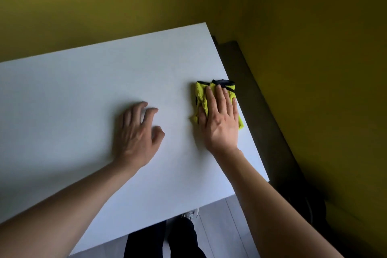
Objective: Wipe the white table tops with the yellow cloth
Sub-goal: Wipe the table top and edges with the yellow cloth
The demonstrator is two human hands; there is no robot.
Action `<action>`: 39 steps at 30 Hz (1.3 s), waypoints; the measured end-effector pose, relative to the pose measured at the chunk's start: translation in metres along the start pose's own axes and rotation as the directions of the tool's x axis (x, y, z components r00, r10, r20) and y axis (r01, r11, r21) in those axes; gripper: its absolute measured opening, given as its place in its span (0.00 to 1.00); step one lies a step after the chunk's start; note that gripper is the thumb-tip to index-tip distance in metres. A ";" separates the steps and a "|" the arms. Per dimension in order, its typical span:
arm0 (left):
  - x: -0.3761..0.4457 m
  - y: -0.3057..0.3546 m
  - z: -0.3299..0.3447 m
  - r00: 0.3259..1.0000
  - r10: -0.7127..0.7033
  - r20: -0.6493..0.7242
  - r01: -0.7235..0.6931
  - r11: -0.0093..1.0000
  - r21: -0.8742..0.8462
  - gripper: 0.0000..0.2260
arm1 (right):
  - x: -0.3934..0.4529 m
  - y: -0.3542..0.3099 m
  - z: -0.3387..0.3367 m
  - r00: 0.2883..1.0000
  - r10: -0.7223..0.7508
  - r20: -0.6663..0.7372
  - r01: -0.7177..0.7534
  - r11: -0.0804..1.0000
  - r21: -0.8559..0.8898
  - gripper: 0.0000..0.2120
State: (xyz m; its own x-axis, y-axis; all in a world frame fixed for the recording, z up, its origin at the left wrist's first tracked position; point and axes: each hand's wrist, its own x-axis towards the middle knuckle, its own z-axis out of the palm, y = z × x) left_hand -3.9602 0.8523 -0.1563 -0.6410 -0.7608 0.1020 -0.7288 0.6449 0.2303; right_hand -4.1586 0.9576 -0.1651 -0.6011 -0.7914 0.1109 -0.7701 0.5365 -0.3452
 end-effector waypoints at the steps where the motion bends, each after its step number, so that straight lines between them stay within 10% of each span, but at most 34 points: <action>1: 0.009 0.004 0.000 1.000 -0.015 0.000 0.015 1.000 -0.010 0.20 | 0.014 -0.001 0.003 1.000 0.000 0.000 0.000 1.000 -0.007 0.27; 21: 0.104 0.025 0.024 0.988 0.109 0.112 -0.116 0.992 0.059 0.29 | 0.260 -0.034 0.039 0.951 0.297 0.084 -0.299 0.954 0.005 0.29; 33: 0.104 0.027 0.024 0.992 0.119 0.040 -0.121 0.991 0.048 0.28 | 0.112 -0.003 0.010 0.934 0.356 -0.045 -0.358 0.928 -0.100 0.31; 39: 0.105 0.026 0.025 0.992 0.123 0.039 -0.125 0.990 0.062 0.29 | 0.176 -0.026 0.020 0.926 0.376 -0.016 -0.376 0.924 -0.072 0.36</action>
State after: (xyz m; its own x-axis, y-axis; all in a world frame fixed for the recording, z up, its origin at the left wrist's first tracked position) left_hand -4.0527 0.7915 -0.1637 -0.7345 -0.6724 0.0916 -0.6564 0.7382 0.1553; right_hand -4.2406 0.7984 -0.1552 -0.8499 -0.5268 -0.0119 -0.5006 0.8144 -0.2935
